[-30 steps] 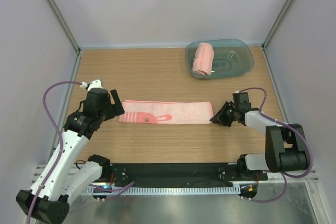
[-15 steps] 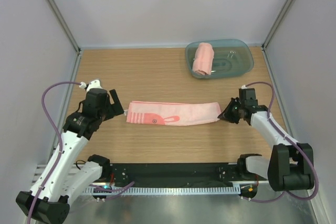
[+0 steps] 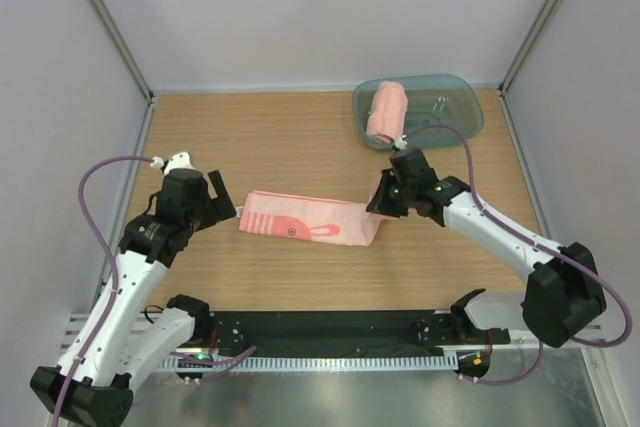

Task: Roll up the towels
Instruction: Fold the towel

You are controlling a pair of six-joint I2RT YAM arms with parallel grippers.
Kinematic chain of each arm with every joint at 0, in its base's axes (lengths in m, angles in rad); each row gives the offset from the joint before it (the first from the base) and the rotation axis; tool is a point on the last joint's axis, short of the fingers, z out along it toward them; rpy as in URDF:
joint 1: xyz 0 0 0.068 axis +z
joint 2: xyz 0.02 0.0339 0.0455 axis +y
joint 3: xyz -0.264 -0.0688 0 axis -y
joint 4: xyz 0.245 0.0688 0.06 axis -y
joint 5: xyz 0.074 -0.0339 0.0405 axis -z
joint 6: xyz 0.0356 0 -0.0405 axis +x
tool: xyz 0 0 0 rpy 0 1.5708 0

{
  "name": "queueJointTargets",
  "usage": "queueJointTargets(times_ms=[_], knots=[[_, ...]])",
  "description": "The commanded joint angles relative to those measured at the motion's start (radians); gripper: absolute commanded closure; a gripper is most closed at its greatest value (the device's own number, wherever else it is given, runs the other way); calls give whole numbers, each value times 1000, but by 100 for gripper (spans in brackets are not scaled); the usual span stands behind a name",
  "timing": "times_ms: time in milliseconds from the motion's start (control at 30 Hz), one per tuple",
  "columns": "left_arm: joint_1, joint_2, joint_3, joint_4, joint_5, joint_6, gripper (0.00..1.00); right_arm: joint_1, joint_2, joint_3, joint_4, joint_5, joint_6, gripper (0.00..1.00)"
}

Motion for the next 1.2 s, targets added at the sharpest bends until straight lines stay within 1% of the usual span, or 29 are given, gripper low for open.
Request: queueJointTargets(times_ms=[0,33,100,133,167,367,667,1167], knots=[[5,-17,-1,11,-2,17,10,100,87,148,52,78,49,99],[5,-18,1,11,-4,17,10,147,110,176,52,84,49,99],[5,-22,-1,9,-7,17,10,184,180,259,49,87,47,99],[7,-22,-1,8,-7,17,10,221,202,287,46,122,44,99],[7,-25,1,9,-10,17,10,235,228,340,40,135,43,99],[7,-29,-1,8,-15,15,10,325,386,514,21,147,41,99],[8,-35,-1,6,-12,17,10,400,571,725,-5,159,40,99],[7,-34,-2,8,-12,17,10,477,811,954,-44,141,20,99]])
